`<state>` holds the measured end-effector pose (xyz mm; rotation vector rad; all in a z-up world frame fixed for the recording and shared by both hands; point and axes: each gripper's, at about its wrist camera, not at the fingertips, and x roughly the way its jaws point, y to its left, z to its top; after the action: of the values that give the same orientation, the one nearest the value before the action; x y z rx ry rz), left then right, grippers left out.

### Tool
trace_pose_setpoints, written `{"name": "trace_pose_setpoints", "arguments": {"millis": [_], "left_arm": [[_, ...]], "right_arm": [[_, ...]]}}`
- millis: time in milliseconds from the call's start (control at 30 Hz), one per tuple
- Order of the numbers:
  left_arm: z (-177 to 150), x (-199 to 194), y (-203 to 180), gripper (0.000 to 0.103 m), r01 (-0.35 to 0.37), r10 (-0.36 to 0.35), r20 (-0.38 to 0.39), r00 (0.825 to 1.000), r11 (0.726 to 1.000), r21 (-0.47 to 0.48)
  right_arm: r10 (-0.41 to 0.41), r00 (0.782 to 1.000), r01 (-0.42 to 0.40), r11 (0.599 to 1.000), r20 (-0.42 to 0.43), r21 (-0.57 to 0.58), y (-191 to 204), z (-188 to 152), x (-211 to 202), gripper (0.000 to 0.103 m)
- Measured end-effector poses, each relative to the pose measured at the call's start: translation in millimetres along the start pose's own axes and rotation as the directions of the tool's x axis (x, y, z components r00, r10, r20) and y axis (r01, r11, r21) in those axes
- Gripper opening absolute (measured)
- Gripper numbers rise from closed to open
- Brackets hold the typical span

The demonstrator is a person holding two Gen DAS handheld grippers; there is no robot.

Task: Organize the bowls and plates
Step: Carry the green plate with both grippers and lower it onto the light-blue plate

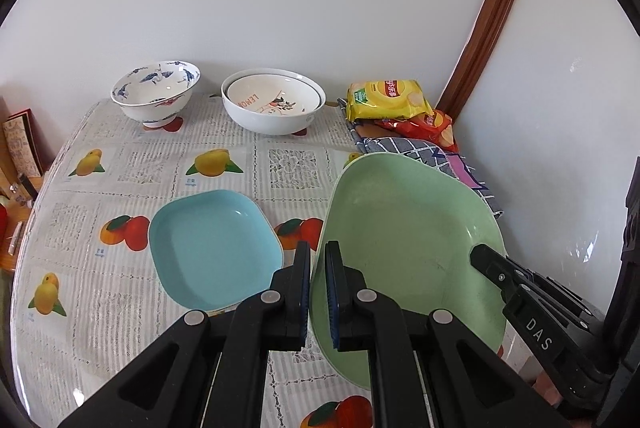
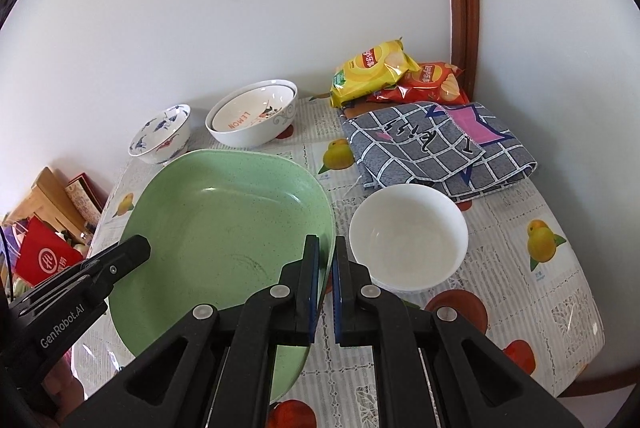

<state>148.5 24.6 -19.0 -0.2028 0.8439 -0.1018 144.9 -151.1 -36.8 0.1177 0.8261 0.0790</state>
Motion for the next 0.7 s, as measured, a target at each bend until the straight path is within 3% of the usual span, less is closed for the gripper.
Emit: {"name": "trace_pose_setpoints", "arguments": {"millis": [700], "left_arm": [[-2,-10,1,0.008,-0.027,0.027,0.019,0.999,1.0,0.012]], "right_arm": [[0.01,1.0,-0.01,1.0,0.007,-0.001,6,-4,-6,0.004]]}}
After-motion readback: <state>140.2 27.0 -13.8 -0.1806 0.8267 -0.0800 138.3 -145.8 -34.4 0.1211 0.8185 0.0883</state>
